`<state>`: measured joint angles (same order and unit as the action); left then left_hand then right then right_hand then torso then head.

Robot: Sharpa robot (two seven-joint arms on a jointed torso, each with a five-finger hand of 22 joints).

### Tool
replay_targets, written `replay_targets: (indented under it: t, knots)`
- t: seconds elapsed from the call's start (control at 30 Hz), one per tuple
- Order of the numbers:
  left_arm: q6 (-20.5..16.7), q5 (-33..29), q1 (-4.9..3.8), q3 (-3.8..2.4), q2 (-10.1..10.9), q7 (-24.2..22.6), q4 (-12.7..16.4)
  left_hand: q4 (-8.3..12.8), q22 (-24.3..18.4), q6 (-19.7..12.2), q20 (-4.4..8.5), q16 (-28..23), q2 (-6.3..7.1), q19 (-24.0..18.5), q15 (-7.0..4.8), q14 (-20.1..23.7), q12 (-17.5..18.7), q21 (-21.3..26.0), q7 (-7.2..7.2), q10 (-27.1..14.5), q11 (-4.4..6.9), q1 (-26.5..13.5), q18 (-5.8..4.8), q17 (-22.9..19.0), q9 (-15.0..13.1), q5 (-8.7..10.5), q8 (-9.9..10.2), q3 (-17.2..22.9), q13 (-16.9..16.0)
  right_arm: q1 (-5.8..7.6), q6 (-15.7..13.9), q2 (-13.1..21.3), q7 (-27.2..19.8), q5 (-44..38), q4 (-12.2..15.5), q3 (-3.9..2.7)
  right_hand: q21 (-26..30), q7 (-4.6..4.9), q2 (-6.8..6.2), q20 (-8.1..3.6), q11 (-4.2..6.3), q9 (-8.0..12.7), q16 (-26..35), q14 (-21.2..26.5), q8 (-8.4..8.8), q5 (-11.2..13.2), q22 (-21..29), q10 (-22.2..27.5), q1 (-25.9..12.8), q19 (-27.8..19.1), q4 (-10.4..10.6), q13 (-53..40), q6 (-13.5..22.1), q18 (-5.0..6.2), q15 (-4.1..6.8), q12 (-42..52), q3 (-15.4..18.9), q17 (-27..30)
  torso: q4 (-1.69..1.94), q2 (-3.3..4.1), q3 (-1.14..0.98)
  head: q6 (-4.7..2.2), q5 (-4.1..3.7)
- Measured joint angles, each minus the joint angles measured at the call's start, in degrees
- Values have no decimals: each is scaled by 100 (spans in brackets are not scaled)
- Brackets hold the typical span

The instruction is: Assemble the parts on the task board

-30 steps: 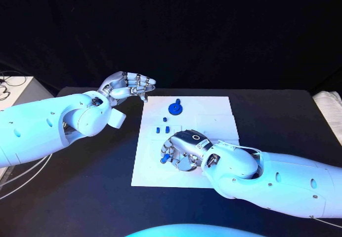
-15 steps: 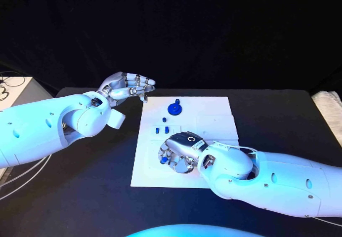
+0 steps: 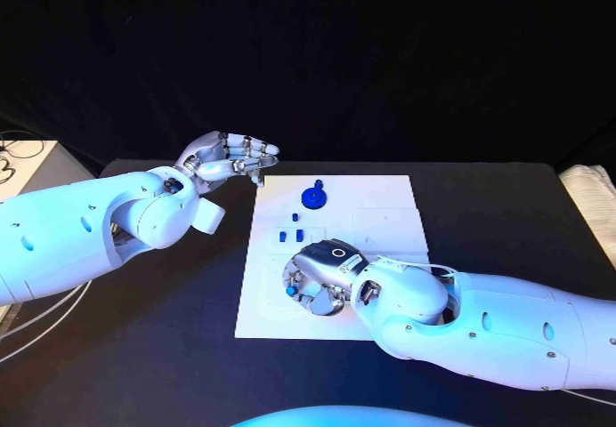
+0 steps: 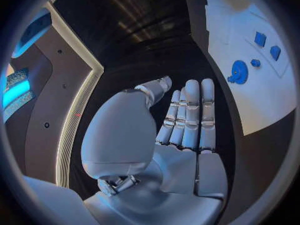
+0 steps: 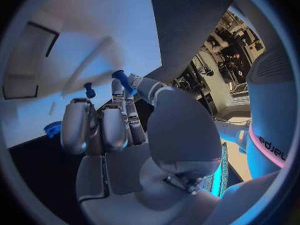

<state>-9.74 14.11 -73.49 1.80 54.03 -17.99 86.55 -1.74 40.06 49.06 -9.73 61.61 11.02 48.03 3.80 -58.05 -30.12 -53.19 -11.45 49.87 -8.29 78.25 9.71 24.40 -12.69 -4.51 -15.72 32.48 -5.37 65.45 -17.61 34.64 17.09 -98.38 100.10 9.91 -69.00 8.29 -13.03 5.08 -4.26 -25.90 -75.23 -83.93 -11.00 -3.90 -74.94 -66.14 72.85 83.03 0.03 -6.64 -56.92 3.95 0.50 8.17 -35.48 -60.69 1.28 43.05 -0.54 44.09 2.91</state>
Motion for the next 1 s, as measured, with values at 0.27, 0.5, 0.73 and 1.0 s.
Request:
replay_targets:
  t: [0.27,0.5,0.73,1.0]
  knots:
    - [2,0,0,0,-2,4,-1,-2,-3,0,12,0,0,11,0,0,0,0,0,-12,12,0,0,0,0,0,0,-2,1,-15,-117,50,30,8,-11,14,468,24,-125,98,-87,63,208,46,193,0,1,360,22,-140,23,-16,284,1,-85,2,180,338,-4,4,-3,-25,4]
    - [5,0,0,0,0,11,-3,-17,-9,0,20,0,0,20,0,0,0,0,0,-21,21,0,0,0,0,0,0,-17,8,-15,-385,105,78,19,14,14,686,19,-154,99,-89,81,297,106,294,-32,1,547,-7,-201,71,-56,421,91,-78,173,408,491,-1,13,-9,-40,-4]
    - [10,0,0,1,1,17,-5,-17,-8,0,20,0,0,20,0,0,0,0,0,-21,21,0,0,0,1,0,0,-17,8,-15,-753,232,81,56,115,13,812,33,-114,109,-106,90,332,134,370,-55,2,857,78,-231,161,-113,499,91,-90,449,824,582,3,15,-10,-41,-2]
    - [18,0,2,3,4,22,-11,-17,-8,0,20,0,0,20,0,0,0,0,0,-20,21,0,0,0,1,0,0,-17,7,45,-1138,703,26,211,402,-32,719,16,-48,79,-65,72,292,130,403,-130,2,969,265,-194,325,-229,518,91,-86,969,1224,496,-7,7,-9,-63,-18]
